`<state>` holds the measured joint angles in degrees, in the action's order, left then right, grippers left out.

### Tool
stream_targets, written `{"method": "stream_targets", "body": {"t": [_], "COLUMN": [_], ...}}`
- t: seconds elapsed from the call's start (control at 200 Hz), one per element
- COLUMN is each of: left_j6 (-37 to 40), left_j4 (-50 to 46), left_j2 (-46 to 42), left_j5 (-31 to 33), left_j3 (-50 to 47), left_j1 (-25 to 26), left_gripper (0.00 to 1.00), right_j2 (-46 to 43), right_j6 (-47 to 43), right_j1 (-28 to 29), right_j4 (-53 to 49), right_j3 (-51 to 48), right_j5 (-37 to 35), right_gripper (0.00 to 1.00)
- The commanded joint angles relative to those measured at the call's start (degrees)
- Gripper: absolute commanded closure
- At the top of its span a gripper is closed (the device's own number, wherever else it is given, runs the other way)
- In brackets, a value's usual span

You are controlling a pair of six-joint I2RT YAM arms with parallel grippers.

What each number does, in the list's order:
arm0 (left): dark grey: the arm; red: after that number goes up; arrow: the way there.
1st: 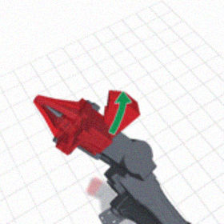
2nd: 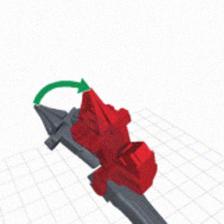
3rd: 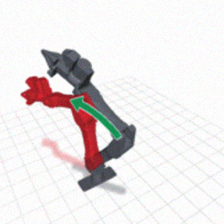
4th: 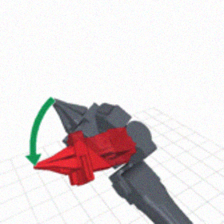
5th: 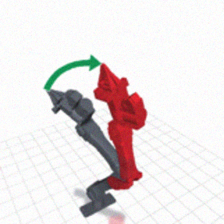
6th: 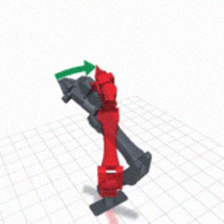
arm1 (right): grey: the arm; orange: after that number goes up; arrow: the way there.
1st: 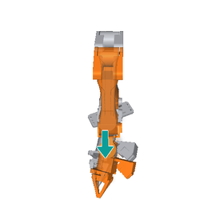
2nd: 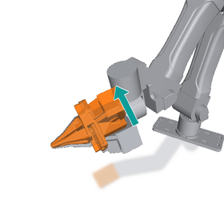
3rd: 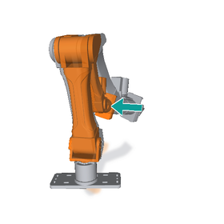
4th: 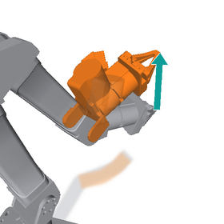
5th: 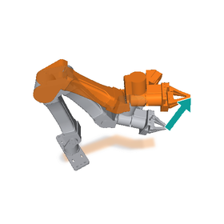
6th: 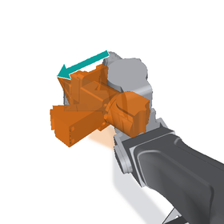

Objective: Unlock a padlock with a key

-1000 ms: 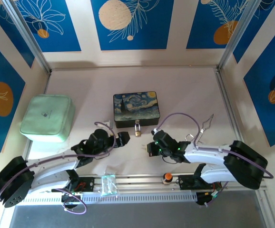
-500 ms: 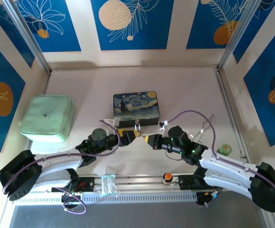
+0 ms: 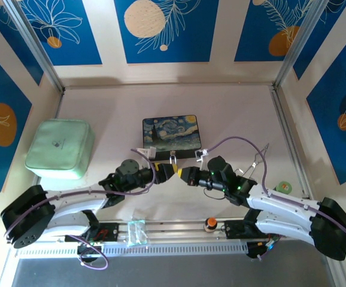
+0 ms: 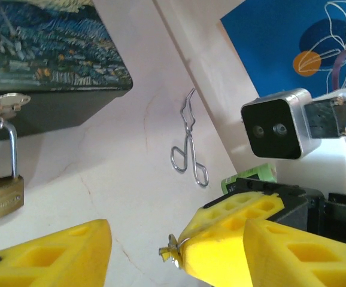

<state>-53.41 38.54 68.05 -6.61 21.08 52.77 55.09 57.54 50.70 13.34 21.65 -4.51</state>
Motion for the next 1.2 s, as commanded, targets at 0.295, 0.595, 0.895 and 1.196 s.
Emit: {"method": "stream_targets", "body": {"t": [0.295, 0.595, 0.895, 1.196], "left_j6": [-1.96, -0.41, 28.04, 43.79], "left_j4": [-0.49, -2.90, -29.04, -38.21], "left_j2": [1.89, 0.83, -9.45, -10.25], "left_j5": [-0.85, -0.85, -7.68, -24.41], "left_j3": [2.16, 2.83, 13.45, 21.70], "left_j1": [0.65, 0.50, -0.36, -2.14], "left_gripper": [0.72, 1.00, 1.00, 1.00], "right_j2": [1.22, 1.27, -13.17, -23.11], "right_j6": [1.00, -1.97, -21.30, -37.71], "right_j1": [1.16, 0.72, -5.52, -6.31], "right_j4": [3.53, 2.42, -4.77, 2.24], "right_j3": [1.66, 2.34, 0.66, -4.90], "right_j5": [-1.81, -1.81, 1.52, 13.78], "right_gripper": [1.00, 0.81, 0.17, 0.23]}}
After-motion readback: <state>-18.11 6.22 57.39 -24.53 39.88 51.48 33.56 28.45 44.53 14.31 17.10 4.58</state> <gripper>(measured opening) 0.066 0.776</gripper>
